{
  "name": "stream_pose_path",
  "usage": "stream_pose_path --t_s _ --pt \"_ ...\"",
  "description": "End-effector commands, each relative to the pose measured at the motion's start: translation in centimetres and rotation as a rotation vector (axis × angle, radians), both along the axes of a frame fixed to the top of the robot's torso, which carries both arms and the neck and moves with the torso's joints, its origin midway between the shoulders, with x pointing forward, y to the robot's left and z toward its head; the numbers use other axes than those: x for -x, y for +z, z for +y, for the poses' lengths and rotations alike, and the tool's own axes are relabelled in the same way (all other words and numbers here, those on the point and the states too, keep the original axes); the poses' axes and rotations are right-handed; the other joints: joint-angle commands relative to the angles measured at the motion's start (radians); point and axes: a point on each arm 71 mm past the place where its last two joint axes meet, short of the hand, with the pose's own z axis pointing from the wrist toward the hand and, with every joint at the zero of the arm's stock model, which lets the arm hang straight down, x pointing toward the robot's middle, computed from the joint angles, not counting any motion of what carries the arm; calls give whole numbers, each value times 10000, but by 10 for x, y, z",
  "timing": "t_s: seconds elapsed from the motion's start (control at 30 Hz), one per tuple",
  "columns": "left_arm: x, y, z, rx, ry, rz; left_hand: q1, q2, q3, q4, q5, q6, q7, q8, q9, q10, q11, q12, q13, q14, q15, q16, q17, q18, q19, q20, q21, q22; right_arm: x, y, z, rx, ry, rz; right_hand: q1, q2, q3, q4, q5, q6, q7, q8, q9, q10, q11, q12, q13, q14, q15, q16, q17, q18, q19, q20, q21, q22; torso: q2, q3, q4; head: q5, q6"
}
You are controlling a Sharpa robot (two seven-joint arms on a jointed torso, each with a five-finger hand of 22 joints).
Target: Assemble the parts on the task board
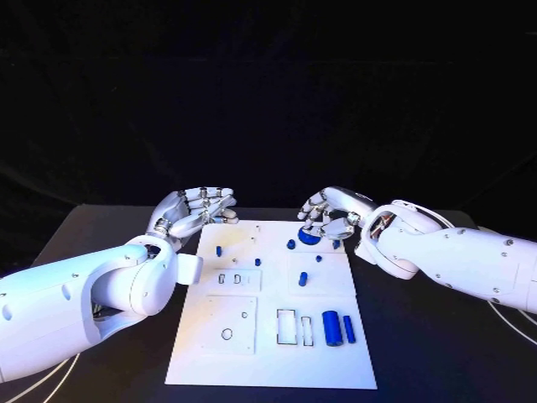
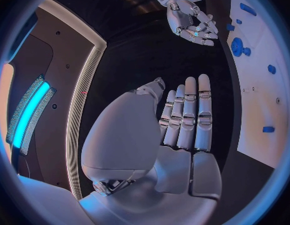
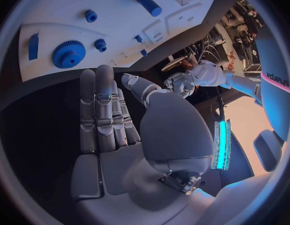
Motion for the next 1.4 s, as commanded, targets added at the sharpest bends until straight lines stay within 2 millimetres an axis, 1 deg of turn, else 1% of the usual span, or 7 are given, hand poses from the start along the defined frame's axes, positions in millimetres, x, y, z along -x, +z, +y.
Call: stream_pose_path --t_s 0.03,0.17,0.2,0.23,0.53,0.87,1.4 --pt "4 5 -5 91 -458 105 -134 -97 57 49 -41 90 -10 -4 -10 126 -11 -65 2 66 -16 73 91 115 47 0 34 4 0 0 9 2364 216 -690 -161 -230 54 218 -498 23 4 -49 143 -50 -19 -5 212 258 -37 1619 1494 -201 1147 -37 1728 2285 290 -10 42 -19 68" --pt "8 8 -6 252 -415 387 -265 -137 73 106 -40 145 -32 2 -6 241 -36 -82 15 68 -28 100 157 119 40 3 21 -13 -1 7 15 3076 263 -1073 11 -202 342 323 -1107 -85 -44 -89 334 -137 -35 22 458 361 -10 4111 4124 -542 2156 -44 3343 4606 400 -27 104 -36 180" --pt "8 9 -6 271 -421 408 -269 -138 74 107 -40 147 -33 2 -6 247 -37 -82 16 67 -29 100 159 119 40 4 20 -14 -1 8 15 3171 260 -1113 11 -202 342 323 -1107 -85 -44 -89 334 -137 -35 22 458 361 -10 4111 4124 -542 2156 -44 3343 4606 429 -39 127 -65 193" --pt "9 10 -7 298 -430 430 -280 -138 85 111 -39 157 -39 4 -5 273 -43 -81 19 59 -30 97 167 120 38 4 17 -18 -2 9 16 3335 261 -1168 15 -274 383 358 -1176 -114 -81 -89 400 -269 -13 -36 494 469 3 4976 5071 -702 2588 -29 3971 5557 473 -49 164 -115 187" --pt "9 15 -6 363 -408 433 -287 -136 100 112 -39 170 -45 6 -4 298 -50 -83 21 54 -35 97 178 122 38 3 14 -22 -2 10 27 4294 341 -1305 -53 -490 517 576 -860 -283 -66 -130 646 -963 121 -266 548 595 143 6801 7011 -1026 3450 97 5275 7562 650 -87 174 -156 174" --pt "8 17 -5 376 -401 405 -292 -135 106 114 -39 171 -40 5 -5 304 -50 -86 21 52 -36 97 183 122 38 3 13 -23 1 8 34 4690 541 -1201 -81 -510 511 701 -795 -210 -16 -115 772 -1142 175 -235 587 632 189 7303 7545 -1121 3701 167 5620 8126 775 -131 157 -188 56" --pt "7 20 -4 369 -393 344 -308 -144 119 117 -40 157 -12 -10 -11 310 -39 -103 18 49 -35 100 199 122 41 3 11 -27 2 8 43 4698 693 -1238 -28 -442 616 778 -763 -18 -37 -62 884 -1033 154 -130 643 674 191 7636 7903 -1186 3883 179 5847 8509 911 -164 229 -191 148"
